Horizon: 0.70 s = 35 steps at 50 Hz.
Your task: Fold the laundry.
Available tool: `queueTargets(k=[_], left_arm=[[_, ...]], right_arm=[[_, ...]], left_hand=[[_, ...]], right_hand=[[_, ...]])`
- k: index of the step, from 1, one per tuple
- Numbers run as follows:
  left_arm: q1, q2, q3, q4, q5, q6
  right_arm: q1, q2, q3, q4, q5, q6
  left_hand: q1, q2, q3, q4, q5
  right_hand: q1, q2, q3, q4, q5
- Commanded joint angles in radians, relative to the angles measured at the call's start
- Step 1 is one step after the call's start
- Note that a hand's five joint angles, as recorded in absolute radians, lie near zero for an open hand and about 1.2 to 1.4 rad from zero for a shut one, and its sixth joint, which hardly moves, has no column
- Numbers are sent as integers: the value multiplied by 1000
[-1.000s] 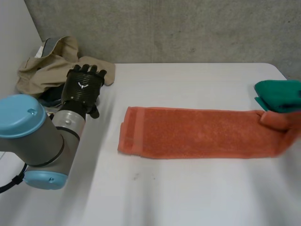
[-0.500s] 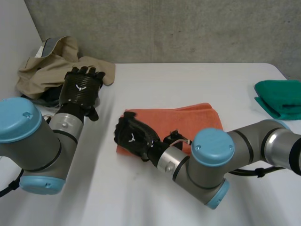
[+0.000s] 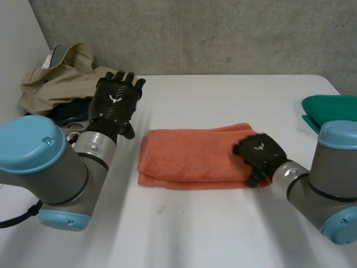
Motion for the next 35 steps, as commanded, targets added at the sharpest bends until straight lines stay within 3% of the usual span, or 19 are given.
queueTargets(k=[1,7,12,18,21,24,25,27,28,31,35], left_arm=[[-15,-11,2,-4,-3,0],[-14,-2,-1,-7,-3,0],[-12,19,-9,-8,-6,0],[-3,42,-36,-10,-7,-1],[0,44,-50,-11,-7,-1],[2,45,-59,-10,-7,-1],[0,47,-59,-11,-7,-1],[-3,47,-59,-10,-6,-1],[-3,45,-59,-10,-6,-1],[-9,45,-43,-7,-6,-5],[-29,44,2,-10,-10,-29]], right_arm=[[-97,19,14,-10,125,-169],[-80,-41,-15,-93,143,-252],[67,-79,-61,-172,122,-375],[331,0,-54,-303,-24,-447],[409,62,-25,-307,-94,-497],[422,108,-18,-303,-110,-533],[422,123,-17,-303,-102,-540],[420,117,-8,-301,-98,-533],[420,102,2,-303,-95,-515],[410,58,14,-301,-93,-453],[330,-90,55,-298,-93,-228]], left_hand=[[-19,-28,-33,-29,-48],[-19,-28,-33,-29,-48],[-19,-28,-33,-29,-48],[-19,-28,-33,-29,-48],[-19,-28,-33,-29,-48],[-19,-28,-33,-29,-48],[-19,-28,-33,-29,-48],[-19,-28,-33,-29,-48],[-19,-28,-33,-29,-48],[-19,-28,-33,-29,-48],[-19,-28,-33,-29,-48]], right_hand=[[771,791,792,793,788],[771,791,792,793,788],[771,791,792,793,788],[771,791,792,793,788],[771,791,792,793,788],[771,791,792,793,788],[630,650,650,651,646],[73,93,94,95,90],[-451,-431,-430,-429,-434],[-451,-431,-430,-429,-434],[-451,-431,-430,-429,-434]])
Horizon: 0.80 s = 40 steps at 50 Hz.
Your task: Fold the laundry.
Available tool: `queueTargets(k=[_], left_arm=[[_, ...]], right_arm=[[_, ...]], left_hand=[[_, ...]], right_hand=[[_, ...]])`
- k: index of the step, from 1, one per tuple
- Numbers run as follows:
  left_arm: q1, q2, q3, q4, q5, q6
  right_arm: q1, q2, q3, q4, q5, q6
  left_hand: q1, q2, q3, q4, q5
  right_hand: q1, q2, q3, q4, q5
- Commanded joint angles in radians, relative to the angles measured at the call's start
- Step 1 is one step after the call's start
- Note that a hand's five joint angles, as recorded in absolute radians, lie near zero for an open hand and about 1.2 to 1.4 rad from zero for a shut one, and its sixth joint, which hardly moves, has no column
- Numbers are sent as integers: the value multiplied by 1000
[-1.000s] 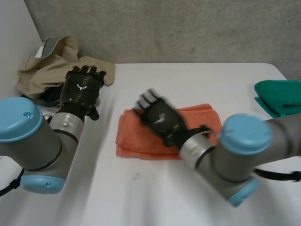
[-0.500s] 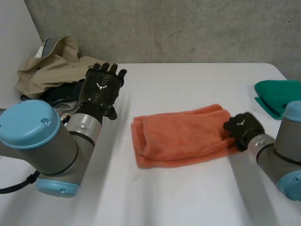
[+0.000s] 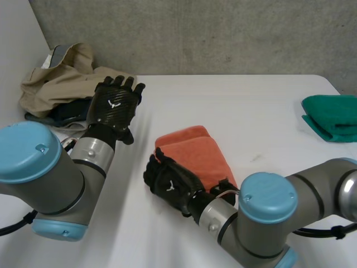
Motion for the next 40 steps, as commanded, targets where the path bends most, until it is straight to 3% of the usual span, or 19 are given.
queueTargets(k=[1,5,9,13,16,23,26,33,40], left_arm=[[-46,-4,80,-6,-6,-48],[-95,-18,144,-47,-6,-109],[-130,-73,234,-119,-7,-195],[-173,-160,345,-217,-9,-280],[-196,-228,402,-277,-22,-320],[-249,-360,453,-368,-168,-340],[-252,-380,422,-377,-216,-328],[-253,-392,356,-394,-220,-251],[-244,-406,333,-417,-216,-183]], right_arm=[[-121,-220,60,9,9,386],[-193,-291,53,41,10,714],[-316,-305,-1,173,10,873],[-376,-257,-93,322,15,882],[-376,-144,-200,424,29,879],[-373,8,-346,544,9,864],[-340,71,-383,552,-31,853],[-321,148,-403,557,-36,775],[-318,154,-403,557,49,626]], left_hand=[[-19,-28,-33,-29,-48],[-18,-27,-33,-28,-47],[-12,-21,-27,-22,-42],[20,11,5,10,-9],[49,40,35,39,20],[108,99,94,98,79],[102,93,88,92,73],[102,93,88,92,73],[105,96,91,95,76]], right_hand=[[-58,-61,-70,-68,-92],[-58,-61,-70,-68,-92],[-58,-61,-70,-68,-92],[-58,-61,-70,-68,-92],[-58,-61,-70,-68,-92],[-58,-61,-70,-68,-92],[-58,-61,-70,-68,-92],[-58,-61,-70,-68,-92],[-58,-61,-70,-68,-92]])
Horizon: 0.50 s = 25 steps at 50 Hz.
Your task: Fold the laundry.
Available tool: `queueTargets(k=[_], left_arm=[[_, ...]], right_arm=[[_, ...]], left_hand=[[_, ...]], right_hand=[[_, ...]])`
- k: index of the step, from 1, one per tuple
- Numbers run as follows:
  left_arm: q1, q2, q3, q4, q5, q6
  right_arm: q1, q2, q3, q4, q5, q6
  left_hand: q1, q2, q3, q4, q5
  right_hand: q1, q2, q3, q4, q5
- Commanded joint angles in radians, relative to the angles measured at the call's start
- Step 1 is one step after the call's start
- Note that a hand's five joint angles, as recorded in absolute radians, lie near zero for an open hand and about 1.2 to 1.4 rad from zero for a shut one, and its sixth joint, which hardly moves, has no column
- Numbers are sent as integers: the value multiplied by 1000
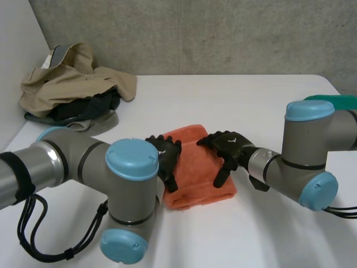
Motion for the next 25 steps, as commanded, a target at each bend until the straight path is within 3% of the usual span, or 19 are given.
queueTargets(k=[1,7,14,17,18,19,20,21,25], left_arm=[[10,-8,-29,-23,14,72],[24,15,-5,-19,48,75],[82,162,35,-12,167,76],[117,210,45,-12,296,76],[131,223,52,-18,375,75],[131,223,52,-18,376,75],[151,237,60,-22,493,70],[159,245,64,-26,555,67],[195,253,80,-67,736,58]], right_arm=[[3,-3,7,-2,95,-170],[21,-72,54,-16,111,-239],[41,-213,239,-175,109,-245],[64,-294,365,-274,100,-256],[72,-314,417,-309,97,-259],[78,-319,442,-327,97,-259],[91,-325,492,-362,94,-259],[101,-324,516,-381,94,-259],[133,-315,591,-476,91,-267]], left_hand=[[59,57,60,53,53],[36,34,36,29,30],[12,10,13,6,6],[12,10,13,6,6],[15,13,16,9,9],[15,13,16,9,9],[21,19,21,14,15],[24,22,24,17,18],[27,25,27,20,21]], right_hand=[[-55,-42,-38,-35,-48],[-55,-42,-38,-35,-48],[-55,-42,-38,-35,-48],[-55,-42,-38,-35,-48],[-55,-42,-38,-35,-48],[-55,-42,-38,-35,-48],[-55,-42,-38,-35,-48],[-55,-42,-38,-35,-48],[-55,-42,-38,-35,-48]])
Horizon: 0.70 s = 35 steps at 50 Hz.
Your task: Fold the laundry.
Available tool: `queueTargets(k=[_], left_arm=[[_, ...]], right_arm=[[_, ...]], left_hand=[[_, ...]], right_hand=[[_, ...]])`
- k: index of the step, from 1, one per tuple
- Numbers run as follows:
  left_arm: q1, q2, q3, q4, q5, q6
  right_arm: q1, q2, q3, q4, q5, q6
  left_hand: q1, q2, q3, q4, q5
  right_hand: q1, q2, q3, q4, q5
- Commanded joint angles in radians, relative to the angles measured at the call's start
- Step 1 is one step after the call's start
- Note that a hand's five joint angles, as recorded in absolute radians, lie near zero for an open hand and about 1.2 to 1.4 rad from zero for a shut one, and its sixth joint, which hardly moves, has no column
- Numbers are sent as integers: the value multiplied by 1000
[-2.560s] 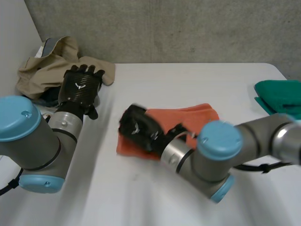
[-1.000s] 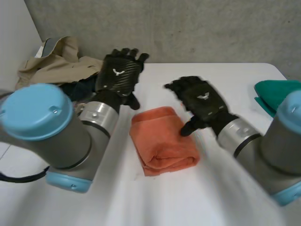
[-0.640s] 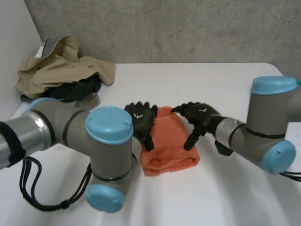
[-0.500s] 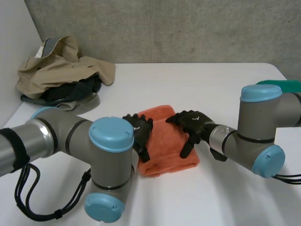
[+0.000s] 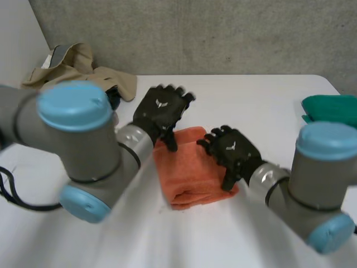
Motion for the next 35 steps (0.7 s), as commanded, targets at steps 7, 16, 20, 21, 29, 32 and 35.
queueTargets(k=[7,16,20,21,29,32,35], left_arm=[[86,13,56,-113,414,-43],[79,-1,47,-113,412,-43],[81,-1,47,-113,412,-43],[81,1,47,-113,412,-43],[89,13,48,-111,411,-45],[89,13,48,-111,406,-45],[89,13,48,-111,397,-45]], right_arm=[[54,75,160,-281,6,-44],[53,164,96,-337,12,-72],[48,187,77,-340,9,-76],[45,186,74,-343,8,-75],[43,190,24,-351,8,-64],[43,195,11,-351,6,-60],[45,204,-1,-351,9,-61]], left_hand=[[21,18,20,14,16],[18,15,17,11,13],[18,15,17,11,13],[18,15,17,11,13],[18,15,17,11,13],[18,15,17,11,13],[18,15,17,11,13]], right_hand=[[-30,-31,-31,-28,-40],[191,190,189,192,181],[355,354,353,356,345],[408,407,406,409,398],[426,425,424,427,416],[429,428,427,430,419],[429,428,427,430,419]])
